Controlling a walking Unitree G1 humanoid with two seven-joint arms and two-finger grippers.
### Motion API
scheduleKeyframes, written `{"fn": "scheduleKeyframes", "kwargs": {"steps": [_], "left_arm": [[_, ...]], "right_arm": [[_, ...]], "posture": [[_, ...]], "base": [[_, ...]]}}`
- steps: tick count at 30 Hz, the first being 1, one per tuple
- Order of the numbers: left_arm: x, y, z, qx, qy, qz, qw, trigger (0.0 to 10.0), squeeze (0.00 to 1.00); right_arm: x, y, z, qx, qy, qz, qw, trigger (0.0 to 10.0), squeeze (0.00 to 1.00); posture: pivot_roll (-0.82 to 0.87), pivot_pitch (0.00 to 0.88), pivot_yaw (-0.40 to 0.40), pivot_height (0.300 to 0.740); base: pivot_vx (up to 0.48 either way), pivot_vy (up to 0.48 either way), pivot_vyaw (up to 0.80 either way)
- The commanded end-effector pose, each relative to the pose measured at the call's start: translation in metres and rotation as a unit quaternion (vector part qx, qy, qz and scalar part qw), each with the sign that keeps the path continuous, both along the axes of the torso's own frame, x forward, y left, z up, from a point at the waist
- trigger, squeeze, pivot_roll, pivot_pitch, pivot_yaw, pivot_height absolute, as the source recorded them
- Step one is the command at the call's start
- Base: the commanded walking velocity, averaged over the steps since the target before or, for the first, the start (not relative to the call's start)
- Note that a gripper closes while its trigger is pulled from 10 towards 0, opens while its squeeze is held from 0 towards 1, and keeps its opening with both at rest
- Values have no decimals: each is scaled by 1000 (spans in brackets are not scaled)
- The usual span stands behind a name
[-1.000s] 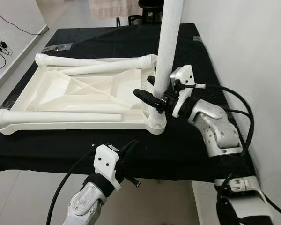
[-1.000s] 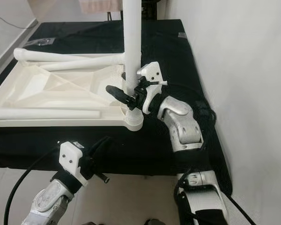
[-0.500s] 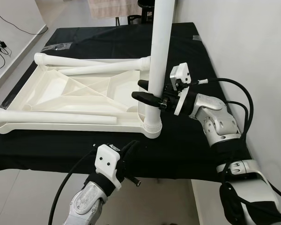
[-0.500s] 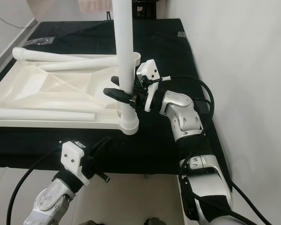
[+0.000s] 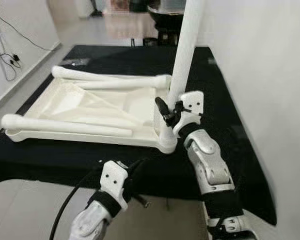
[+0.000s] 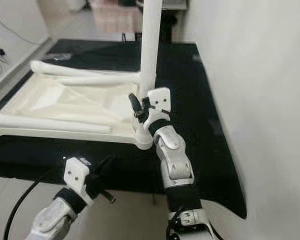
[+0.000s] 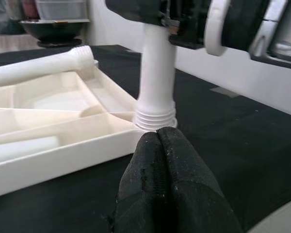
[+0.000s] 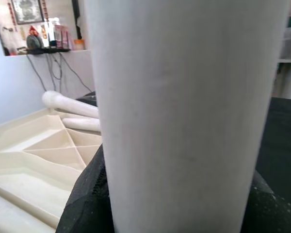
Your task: Building children table
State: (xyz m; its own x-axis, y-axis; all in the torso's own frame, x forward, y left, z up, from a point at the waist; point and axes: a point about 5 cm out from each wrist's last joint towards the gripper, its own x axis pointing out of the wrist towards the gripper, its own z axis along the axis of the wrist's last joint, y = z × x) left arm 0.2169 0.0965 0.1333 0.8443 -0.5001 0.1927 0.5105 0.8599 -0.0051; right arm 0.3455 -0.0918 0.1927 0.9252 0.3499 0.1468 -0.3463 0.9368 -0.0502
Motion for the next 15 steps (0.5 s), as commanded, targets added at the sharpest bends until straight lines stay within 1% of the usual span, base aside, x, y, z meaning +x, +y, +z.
{"fn": "scheduleKeyframes", "kwargs": {"steps": [1, 2, 3, 4, 5, 6, 7, 9, 10, 11, 12, 13, 14, 15], "left_arm": [[0, -1, -2, -3, 7, -6, 1000, 10000, 0], [0, -1, -2, -3, 7, -6, 1000, 10000, 0], [0, 0, -2, -3, 6, -3, 1000, 10000, 0], [1, 0, -2, -2, 5, -2, 1000, 10000, 0], [1, 1, -2, -2, 5, 0, 1000, 10000, 0], [1, 1, -2, -2, 5, 0, 1000, 10000, 0], [2, 1, -2, -2, 4, 1, 1000, 10000, 0], [2, 1, -2, -2, 4, 1, 1000, 10000, 0], [2, 0, -2, -2, 5, 1, 1000, 10000, 0], [2, 0, -2, -2, 5, 1, 1000, 10000, 0], [2, 0, -2, -2, 5, 0, 1000, 10000, 0], [2, 0, -2, -3, 6, -1, 1000, 10000, 0], [2, 0, -2, -3, 6, -1, 1000, 10000, 0], [2, 0, -2, -3, 6, -2, 1000, 10000, 0]], "right_arm": [[-2, 3, -47, -46, 99, 6, 994, 0, 0], [-2, 3, -47, -46, 99, 6, 994, 0, 0], [3, 4, -43, -69, 93, 10, 993, 10000, 0], [3, 4, -41, -75, 88, 10, 993, 10000, 0], [5, 3, -37, -71, 79, 15, 994, 10000, 478], [5, 3, -37, -71, 79, 15, 994, 10000, 478], [8, 2, -29, -62, 62, 22, 996, 10000, 1000], [9, 1, -25, -60, 54, 25, 996, 10000, 1000], [12, 1, -17, -50, 43, 42, 997, 10000, 1000], [12, 1, -17, -50, 43, 42, 997, 10000, 1000], [14, 0, -10, -44, 30, 58, 997, 10000, 1000], [18, -2, 4, -38, 9, 123, 992, 10000, 0], [18, -2, 4, -38, 9, 123, 992, 10000, 0], [20, -3, 7, -42, 4, 147, 988, 10000, 0]], "posture": [[89, 125, -3, 740], [89, 125, -3, 740], [90, 125, -3, 740], [90, 125, -3, 740], [90, 125, -3, 740], [90, 125, -3, 740], [94, 123, -6, 740], [94, 123, -6, 740], [93, 120, -4, 740], [93, 120, -4, 740], [93, 120, -4, 740], [96, 118, -2, 740], [96, 118, -2, 740], [96, 118, -2, 740]], "base": [[0, 0, 0], [0, 0, 0], [0, 0, 0], [0, 0, 0], [0, 0, 0], [0, 0, 0], [0, 0, 0], [0, 0, 0], [0, 0, 0], [0, 0, 0], [0, 0, 0], [0, 0, 0], [0, 0, 0], [0, 0, 0]]}}
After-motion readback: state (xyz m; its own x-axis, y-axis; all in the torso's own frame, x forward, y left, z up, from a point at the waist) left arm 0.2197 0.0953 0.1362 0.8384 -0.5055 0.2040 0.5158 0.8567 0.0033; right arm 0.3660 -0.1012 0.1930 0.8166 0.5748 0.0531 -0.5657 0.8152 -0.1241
